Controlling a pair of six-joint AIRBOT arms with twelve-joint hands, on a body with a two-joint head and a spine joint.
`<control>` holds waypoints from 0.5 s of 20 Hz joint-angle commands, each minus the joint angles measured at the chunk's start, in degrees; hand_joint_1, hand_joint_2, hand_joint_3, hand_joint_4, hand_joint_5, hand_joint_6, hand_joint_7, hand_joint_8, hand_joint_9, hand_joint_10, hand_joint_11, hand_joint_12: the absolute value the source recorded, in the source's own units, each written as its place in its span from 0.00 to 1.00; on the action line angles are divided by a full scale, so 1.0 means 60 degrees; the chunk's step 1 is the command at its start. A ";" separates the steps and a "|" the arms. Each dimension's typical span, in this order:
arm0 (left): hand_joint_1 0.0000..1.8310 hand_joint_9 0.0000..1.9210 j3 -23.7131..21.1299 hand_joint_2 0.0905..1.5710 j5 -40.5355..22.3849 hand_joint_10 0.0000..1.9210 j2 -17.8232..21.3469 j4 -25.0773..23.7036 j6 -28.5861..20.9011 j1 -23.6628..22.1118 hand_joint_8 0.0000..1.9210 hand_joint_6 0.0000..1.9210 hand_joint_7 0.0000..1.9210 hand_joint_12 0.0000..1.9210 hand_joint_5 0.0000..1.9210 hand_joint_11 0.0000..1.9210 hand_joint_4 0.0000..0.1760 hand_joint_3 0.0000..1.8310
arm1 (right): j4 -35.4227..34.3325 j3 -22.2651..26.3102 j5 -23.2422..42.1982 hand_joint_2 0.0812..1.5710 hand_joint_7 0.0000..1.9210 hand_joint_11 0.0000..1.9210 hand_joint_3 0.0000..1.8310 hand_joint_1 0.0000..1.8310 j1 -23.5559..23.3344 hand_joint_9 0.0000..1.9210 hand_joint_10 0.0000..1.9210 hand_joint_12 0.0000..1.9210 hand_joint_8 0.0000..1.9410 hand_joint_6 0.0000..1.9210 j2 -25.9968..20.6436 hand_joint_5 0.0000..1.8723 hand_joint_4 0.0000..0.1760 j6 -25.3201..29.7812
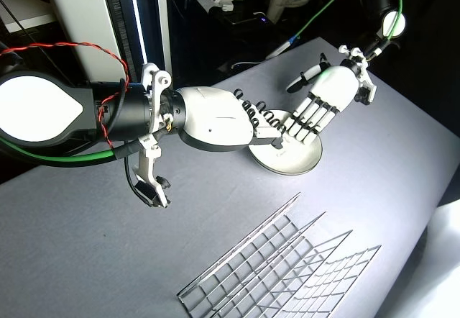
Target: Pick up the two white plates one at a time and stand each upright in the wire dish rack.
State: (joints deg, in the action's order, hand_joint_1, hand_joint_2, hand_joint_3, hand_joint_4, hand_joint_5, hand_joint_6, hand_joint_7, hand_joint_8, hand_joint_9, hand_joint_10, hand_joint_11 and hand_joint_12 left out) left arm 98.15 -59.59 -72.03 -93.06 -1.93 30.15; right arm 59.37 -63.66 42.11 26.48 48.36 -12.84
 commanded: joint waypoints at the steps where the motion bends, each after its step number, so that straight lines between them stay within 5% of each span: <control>1: 0.00 0.00 -0.0035 0.72 0.0094 0.00 -0.0190 -0.0029 0.0002 0.0044 0.00 0.00 0.00 0.00 0.00 0.00 0.00 0.00 | -0.0579 -0.0016 0.0704 0.83 0.12 0.00 0.00 0.17 -0.0056 0.09 0.00 0.28 0.00 0.00 -0.0022 0.12 0.00 -0.0002; 4: 0.00 0.00 -0.0117 0.71 0.0197 0.00 -0.0507 0.0138 -0.0006 -0.0076 0.00 0.00 0.00 0.00 0.00 0.00 0.00 0.00 | -0.0579 -0.0016 0.0707 0.79 0.10 0.00 0.00 0.31 -0.0058 0.08 0.00 0.26 0.00 0.00 -0.0023 0.11 0.00 -0.0003; 6: 0.00 0.00 -0.0199 0.71 0.0285 0.00 -0.0658 0.0175 -0.0011 -0.0204 0.00 0.00 0.00 0.00 0.00 0.00 0.00 0.00 | -0.0580 -0.0017 0.0706 0.73 0.07 0.00 0.00 0.52 -0.0059 0.05 0.00 0.20 0.00 0.00 -0.0024 0.08 0.00 -0.0003; 8: 0.00 0.00 -0.0242 0.72 0.0371 0.00 -0.0802 0.0215 -0.0013 -0.0343 0.00 0.00 0.00 0.00 0.00 0.00 0.00 0.00 | -0.0580 -0.0017 0.0707 0.71 0.02 0.00 0.00 0.58 -0.0060 0.01 0.00 0.09 0.00 0.00 -0.0025 0.04 0.00 -0.0003; 10: 0.00 0.00 -0.0212 0.72 0.0376 0.00 -0.0964 0.0257 -0.0013 -0.0461 0.00 0.00 0.00 0.00 0.00 0.00 0.00 0.00 | -0.0580 -0.0031 0.0707 0.66 0.02 0.00 0.00 0.64 -0.0063 0.01 0.00 0.17 0.00 0.00 -0.0028 0.05 0.00 -0.0003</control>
State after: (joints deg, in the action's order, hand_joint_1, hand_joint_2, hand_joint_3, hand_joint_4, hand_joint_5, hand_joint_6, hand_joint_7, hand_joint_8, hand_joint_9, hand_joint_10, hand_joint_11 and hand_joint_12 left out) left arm 97.08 -57.14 -77.06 -92.20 -1.93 27.35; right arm 59.35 -63.72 42.13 26.68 48.36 -12.91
